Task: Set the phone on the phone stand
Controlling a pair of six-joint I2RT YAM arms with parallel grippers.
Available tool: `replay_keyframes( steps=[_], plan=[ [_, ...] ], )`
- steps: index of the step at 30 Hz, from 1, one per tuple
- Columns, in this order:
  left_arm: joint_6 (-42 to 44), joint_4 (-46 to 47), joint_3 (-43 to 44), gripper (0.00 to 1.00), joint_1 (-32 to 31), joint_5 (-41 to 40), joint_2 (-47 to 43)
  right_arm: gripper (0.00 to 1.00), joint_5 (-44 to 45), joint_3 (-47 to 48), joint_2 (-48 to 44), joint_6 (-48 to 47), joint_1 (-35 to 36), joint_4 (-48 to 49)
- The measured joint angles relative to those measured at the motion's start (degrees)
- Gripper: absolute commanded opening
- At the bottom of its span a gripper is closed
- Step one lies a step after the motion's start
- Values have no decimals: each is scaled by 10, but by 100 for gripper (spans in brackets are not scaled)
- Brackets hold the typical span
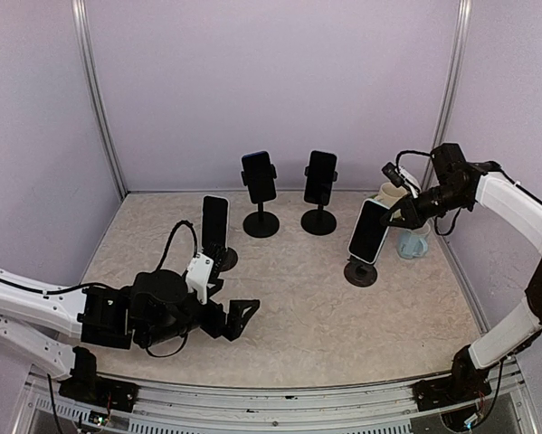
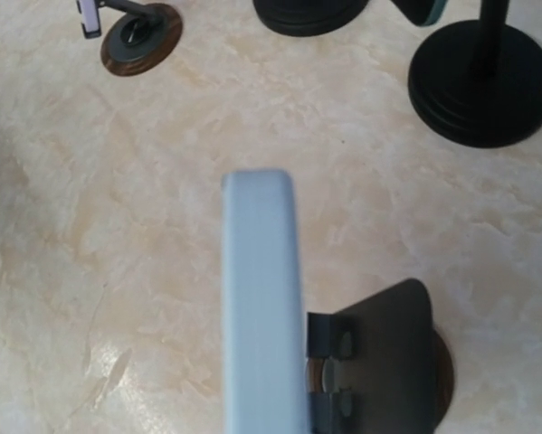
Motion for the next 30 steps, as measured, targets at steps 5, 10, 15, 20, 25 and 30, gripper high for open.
replay_keyframes(
  steps=[5, 10, 15, 20, 25, 30],
  plan=[
    [2, 0, -10, 99, 4, 9, -9, 0, -12, 0, 10, -21, 0, 0],
    [3, 3, -16, 99, 11, 14, -11, 0, -12, 0, 36, -32, 0, 1],
    [3, 4, -19, 99, 15, 15, -11, 0, -6, 0, 47, -33, -3, 3],
    [3, 4, -20, 99, 22, 18, -11, 0, 5, -2, 47, -31, -15, 19],
    [3, 6, -20, 99, 26, 24, -10, 0, 7, -5, 47, -28, -16, 27],
    [3, 12, -20, 99, 26, 30, -4, 0, 7, -7, 47, -26, -16, 28]
  ],
)
